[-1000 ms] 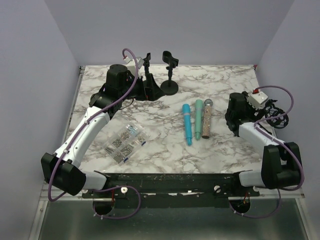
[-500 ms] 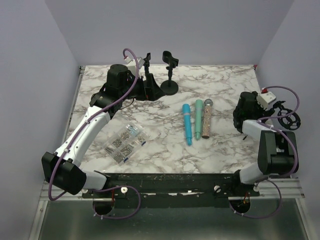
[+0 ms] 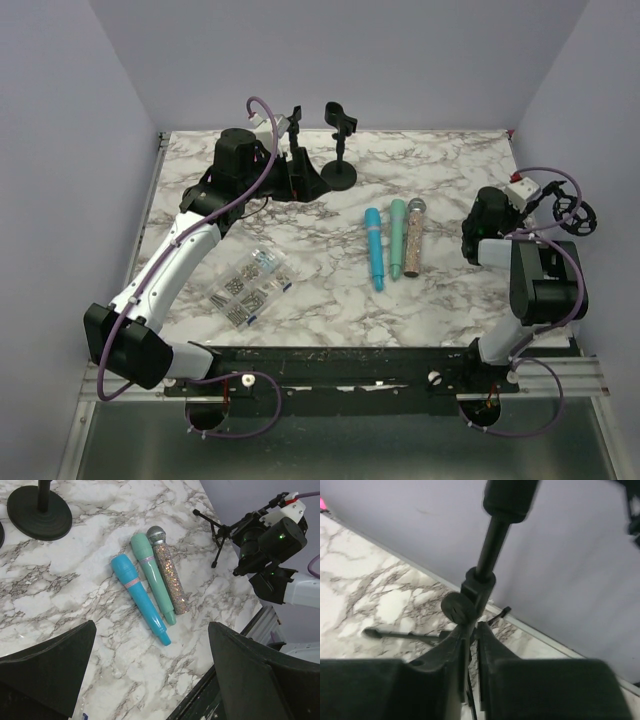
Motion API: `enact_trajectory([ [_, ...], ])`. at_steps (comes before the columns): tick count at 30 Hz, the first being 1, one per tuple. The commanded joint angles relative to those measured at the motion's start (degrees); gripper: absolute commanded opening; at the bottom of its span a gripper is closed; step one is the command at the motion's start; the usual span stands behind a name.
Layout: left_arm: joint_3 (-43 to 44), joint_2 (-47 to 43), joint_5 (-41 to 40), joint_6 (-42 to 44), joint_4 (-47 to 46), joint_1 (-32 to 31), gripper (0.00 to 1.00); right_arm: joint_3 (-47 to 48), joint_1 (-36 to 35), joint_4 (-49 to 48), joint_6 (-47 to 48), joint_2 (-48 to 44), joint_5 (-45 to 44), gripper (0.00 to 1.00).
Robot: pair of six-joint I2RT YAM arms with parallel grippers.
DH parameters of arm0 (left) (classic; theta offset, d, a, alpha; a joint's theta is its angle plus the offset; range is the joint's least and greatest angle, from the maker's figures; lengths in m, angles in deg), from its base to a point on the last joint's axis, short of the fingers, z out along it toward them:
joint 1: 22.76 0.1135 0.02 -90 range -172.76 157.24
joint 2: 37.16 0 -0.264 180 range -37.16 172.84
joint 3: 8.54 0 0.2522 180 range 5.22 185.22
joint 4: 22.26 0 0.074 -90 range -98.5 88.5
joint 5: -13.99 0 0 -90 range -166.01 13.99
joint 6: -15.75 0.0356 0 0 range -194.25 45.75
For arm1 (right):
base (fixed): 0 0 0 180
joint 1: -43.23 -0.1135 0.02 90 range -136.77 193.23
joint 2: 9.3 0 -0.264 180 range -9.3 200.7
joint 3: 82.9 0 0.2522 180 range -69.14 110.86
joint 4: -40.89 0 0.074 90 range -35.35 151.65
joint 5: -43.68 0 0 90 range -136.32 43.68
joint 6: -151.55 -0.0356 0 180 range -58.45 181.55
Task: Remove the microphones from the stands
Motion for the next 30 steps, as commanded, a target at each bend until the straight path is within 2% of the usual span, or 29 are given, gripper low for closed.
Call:
enact_trajectory([
  [1,0.2,0.4,1.4,-0.2,-1.0,0.4,0.98,-1.8,0.0,-8.1,2.7,-1.2,1.4,0.10],
  [3,0.2,0.4,1.4,-0.3,-1.0,0.4,0.99,-2.6,-0.1,-8.1,2.4,-2.9,2.0,0.03],
  [6,0.2,0.6,1.7,-0.4,-1.0,0.5,0.99,-3.2,-1.2,-6.5,2.1,-5.9,3.5,0.01],
  [13,0.1,0.5,2.0,-0.5,-1.2,0.5,0.99,-3.3,-3.5,-2.4,0.1,-9.3,4.8,0.00],
  [15,0.1,0.4,2.1,-0.6,-1.3,0.5,0.99,-1.7,-3.5,0.7,-1.8,-8.1,2.1,0.02],
  [16,0.1,0.4,2.2,-0.7,-1.2,0.5,0.98,-1.1,-3.5,1.2,-1.7,-7.1,0.6,0.07],
  [17,0.1,0.4,2.4,-0.8,-1.3,0.5,0.99,-0.6,-3.5,1.3,-1.2,-5.8,-1.3,0.17],
  [20,-0.4,0.1,2.9,-1.0,-1.9,0.5,0.98,0.3,-3.4,3.1,-1.3,-3.3,-5.6,0.58],
  [22,-0.6,0.4,2.5,-0.9,-2.0,0.5,0.99,-0.3,-3.2,3.1,-1.3,-2.1,-6.5,0.75],
  [23,-0.6,0.8,2.5,-0.9,-2.0,0.5,0.98,-0.6,-2.8,2.8,-1.8,-1.7,-6.5,0.80],
  [25,-0.8,1.5,2.3,-0.9,-2.1,0.4,0.98,-0.2,-2.2,2.6,-1.2,-1.1,-5.6,0.83],
  [30,-0.8,3.0,2.8,-1.1,-2.0,0.0,0.98,3.0,1.6,5.9,-3.4,0.9,-1.5,0.87],
])
